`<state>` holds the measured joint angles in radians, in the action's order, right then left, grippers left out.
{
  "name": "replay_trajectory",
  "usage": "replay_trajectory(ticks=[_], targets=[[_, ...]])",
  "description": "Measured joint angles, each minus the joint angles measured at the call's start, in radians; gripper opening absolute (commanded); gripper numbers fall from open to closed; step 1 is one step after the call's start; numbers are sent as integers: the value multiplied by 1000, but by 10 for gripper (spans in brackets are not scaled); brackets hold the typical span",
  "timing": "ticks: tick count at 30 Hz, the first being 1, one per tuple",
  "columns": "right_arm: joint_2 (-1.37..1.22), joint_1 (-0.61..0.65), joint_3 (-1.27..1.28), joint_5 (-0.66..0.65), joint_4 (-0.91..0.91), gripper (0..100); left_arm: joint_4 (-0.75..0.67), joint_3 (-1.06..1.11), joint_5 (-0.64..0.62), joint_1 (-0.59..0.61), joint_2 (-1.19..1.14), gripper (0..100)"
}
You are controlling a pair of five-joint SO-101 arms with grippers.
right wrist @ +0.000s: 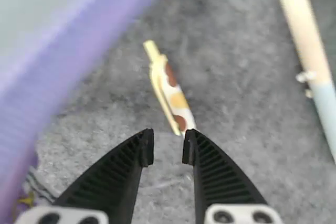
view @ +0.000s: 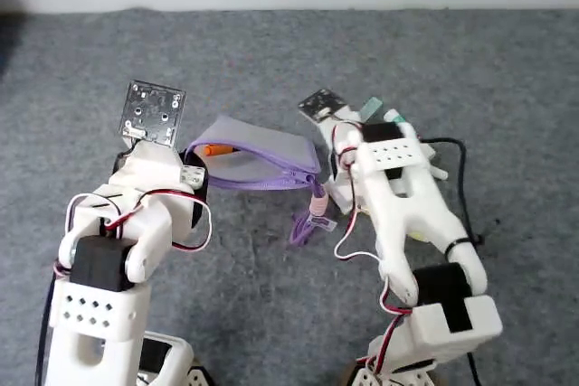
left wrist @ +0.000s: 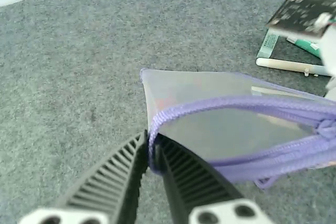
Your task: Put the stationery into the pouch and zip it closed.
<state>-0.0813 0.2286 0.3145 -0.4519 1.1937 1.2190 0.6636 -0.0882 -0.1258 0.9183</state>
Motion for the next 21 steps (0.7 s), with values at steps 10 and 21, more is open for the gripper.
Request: replay_trajectory(ticks=[10,21], targets=[[-98,9,-3,-34,-60,214,0,-17,0,-2,0,11],[-216,-9,-60,-41,-135,14,0,-17,0,-2,0,11]])
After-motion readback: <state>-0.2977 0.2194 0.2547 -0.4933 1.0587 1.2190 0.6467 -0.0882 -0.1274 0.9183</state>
